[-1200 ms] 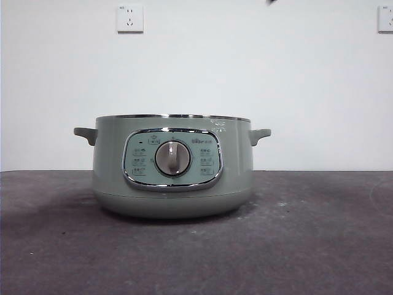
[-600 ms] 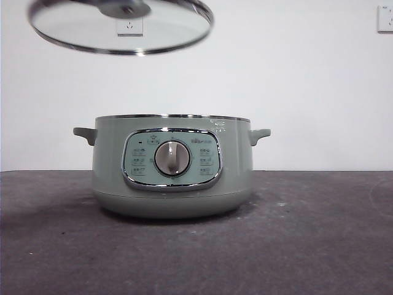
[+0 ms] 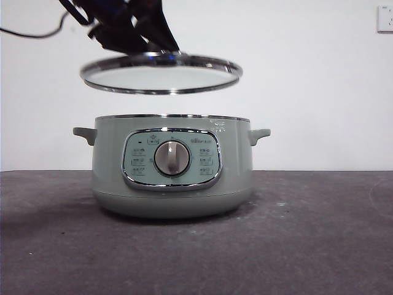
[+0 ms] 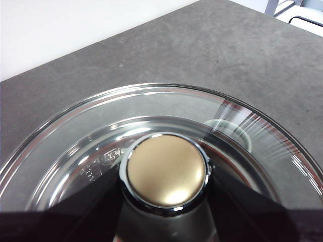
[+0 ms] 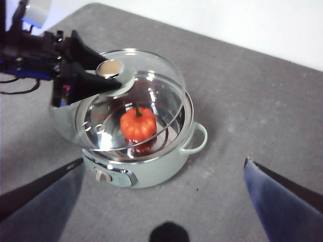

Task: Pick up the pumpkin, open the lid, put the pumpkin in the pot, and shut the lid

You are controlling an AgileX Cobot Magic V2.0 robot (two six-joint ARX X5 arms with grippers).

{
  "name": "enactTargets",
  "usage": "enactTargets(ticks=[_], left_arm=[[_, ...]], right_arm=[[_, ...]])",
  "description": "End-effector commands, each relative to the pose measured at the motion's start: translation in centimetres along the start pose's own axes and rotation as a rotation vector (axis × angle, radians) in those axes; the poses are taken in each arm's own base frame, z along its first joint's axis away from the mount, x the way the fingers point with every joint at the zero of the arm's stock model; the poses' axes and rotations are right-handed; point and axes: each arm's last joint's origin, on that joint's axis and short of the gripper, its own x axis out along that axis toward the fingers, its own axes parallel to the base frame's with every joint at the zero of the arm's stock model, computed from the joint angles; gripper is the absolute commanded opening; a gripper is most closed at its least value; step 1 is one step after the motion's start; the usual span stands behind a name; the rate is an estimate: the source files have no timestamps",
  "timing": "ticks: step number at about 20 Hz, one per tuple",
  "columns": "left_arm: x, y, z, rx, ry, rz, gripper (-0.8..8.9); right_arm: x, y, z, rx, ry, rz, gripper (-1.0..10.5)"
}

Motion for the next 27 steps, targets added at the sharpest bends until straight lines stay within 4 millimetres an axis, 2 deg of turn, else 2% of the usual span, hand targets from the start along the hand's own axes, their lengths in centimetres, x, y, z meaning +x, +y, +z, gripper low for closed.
enactTargets(ticks=[1,9,21,27], left_arm=[[0.6,0.0,0.8,0.020,-0.068,-0.005,-0.09],[3.4,0.6,-0.9,0.004,-0.012,-0.008,-0.09],[3.7,0.2,-1.3,0.025,0.017,-0.002,-0.09],[5.2,-0.2,-2.6,0.019,0.091,0.002,-0.09]], right_arm=[[-0.1,0.0,0.0,0.012,0.000,0.002,6.6],[-0.1,0.0,0.0,0.010,0.000,0.001,6.6],[-0.1,0.0,0.0,0.008,-0.001,0.001,6.6],[-0.1,0.0,0.0,0.008,0.000,0.002,6.6]])
